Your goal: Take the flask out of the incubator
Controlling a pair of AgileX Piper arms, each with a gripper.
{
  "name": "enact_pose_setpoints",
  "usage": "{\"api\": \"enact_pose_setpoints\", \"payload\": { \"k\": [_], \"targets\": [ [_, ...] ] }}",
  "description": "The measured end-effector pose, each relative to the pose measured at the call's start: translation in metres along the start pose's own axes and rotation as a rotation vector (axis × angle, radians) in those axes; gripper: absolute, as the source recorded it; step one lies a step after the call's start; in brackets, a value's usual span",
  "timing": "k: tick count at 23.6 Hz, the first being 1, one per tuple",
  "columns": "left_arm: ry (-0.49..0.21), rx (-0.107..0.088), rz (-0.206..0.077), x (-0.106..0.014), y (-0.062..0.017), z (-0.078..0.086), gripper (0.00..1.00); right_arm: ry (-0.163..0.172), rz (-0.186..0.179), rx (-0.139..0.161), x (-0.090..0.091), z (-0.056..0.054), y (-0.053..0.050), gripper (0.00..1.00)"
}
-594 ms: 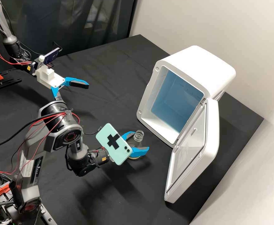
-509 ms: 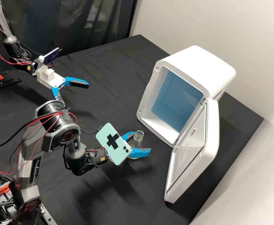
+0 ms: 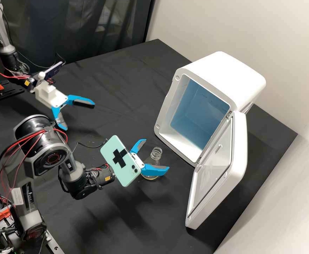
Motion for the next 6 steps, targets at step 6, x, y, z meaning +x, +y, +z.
{"api": "enact_pose_setpoints", "payload": {
  "k": [6],
  "targets": [
    [0.003,-0.016,-0.013,-0.0009,-0.0045,0.0058,1.00,0.017,0.027,0.019,-0.0070,-0.0030,0.0072,1.00]
  ]
}}
